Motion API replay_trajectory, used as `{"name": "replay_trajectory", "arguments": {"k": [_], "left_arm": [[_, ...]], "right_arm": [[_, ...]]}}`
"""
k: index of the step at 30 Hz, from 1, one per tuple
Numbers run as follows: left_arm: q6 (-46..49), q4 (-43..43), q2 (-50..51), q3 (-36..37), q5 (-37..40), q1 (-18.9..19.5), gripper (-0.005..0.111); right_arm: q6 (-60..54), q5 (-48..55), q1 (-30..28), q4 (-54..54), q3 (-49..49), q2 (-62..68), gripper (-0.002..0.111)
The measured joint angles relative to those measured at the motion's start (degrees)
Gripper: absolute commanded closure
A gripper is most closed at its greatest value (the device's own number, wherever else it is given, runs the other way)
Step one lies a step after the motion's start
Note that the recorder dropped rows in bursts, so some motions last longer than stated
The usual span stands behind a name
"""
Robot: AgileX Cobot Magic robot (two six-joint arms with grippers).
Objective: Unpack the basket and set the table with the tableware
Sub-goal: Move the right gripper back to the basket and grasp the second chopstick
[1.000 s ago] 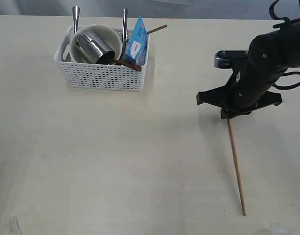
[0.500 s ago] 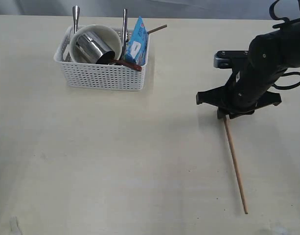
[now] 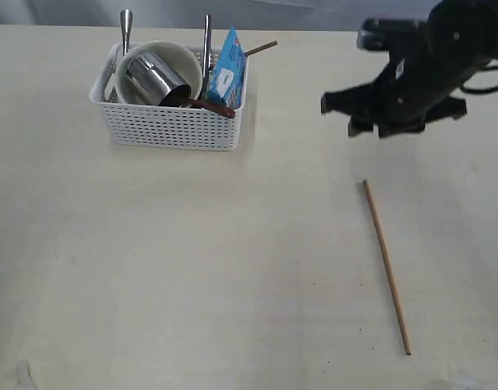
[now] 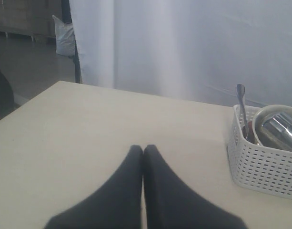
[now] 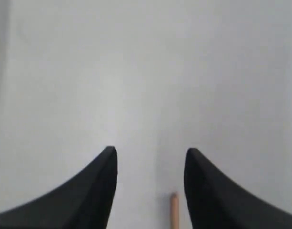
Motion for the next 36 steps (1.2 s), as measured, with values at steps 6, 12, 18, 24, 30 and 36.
{"name": "replay_trajectory", "arguments": {"k": [6, 12, 18, 24, 30, 36], "left_arm": [[0.00, 0.00, 0.00, 0.00, 0.00, 0.00, 0.107], [0.00, 0.00, 0.00, 0.00, 0.00, 0.00, 0.107], [0.00, 0.00, 0.00, 0.00, 0.00, 0.00, 0.107], [0.00, 0.00, 0.00, 0.00, 0.00, 0.00, 0.107], [0.00, 0.00, 0.00, 0.00, 0.00, 0.00, 0.107], [0.00, 0.00, 0.00, 0.00, 0.00, 0.00, 0.107]], "right_arm": [[-1.41, -6.69, 0.00, 7.66, -8.15, -1.64, 0.045], [-5.12, -20.19, 0.98, 20.49, -8.53, 1.34, 0.043], [-5.12, -32.18, 5.23, 25.51, -8.53, 6.61, 0.043], [-0.96, -42.57, 8.91, 27.55, -8.53, 12.17, 0.043], [4.40, -48.71, 9.44, 27.76, -8.53, 16.31, 0.043], [8.68, -53.57, 9.48, 27.76, -8.53, 18.56, 0.043]]}}
